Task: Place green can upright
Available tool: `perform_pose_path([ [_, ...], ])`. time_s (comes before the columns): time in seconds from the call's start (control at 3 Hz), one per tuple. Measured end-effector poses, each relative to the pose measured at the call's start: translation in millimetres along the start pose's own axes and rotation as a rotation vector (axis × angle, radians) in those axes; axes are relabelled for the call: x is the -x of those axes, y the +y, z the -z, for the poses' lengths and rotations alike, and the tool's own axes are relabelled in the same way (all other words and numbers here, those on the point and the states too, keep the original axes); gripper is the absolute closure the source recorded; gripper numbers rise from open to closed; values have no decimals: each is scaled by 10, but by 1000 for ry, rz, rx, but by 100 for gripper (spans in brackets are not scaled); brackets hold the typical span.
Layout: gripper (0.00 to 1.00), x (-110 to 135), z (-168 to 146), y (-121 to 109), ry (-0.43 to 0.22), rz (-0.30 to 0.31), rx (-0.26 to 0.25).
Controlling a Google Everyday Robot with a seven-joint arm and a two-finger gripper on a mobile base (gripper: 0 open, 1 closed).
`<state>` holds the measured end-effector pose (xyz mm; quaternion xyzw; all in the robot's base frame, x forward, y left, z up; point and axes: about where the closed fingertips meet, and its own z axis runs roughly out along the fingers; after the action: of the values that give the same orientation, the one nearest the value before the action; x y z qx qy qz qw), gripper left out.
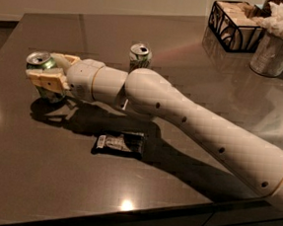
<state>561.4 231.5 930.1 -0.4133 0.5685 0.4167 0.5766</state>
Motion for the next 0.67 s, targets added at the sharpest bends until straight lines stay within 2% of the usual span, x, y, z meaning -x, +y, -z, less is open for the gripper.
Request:
perform_pose_path([
  [0.67,16,-13,11,1,-16,-8,-5],
])
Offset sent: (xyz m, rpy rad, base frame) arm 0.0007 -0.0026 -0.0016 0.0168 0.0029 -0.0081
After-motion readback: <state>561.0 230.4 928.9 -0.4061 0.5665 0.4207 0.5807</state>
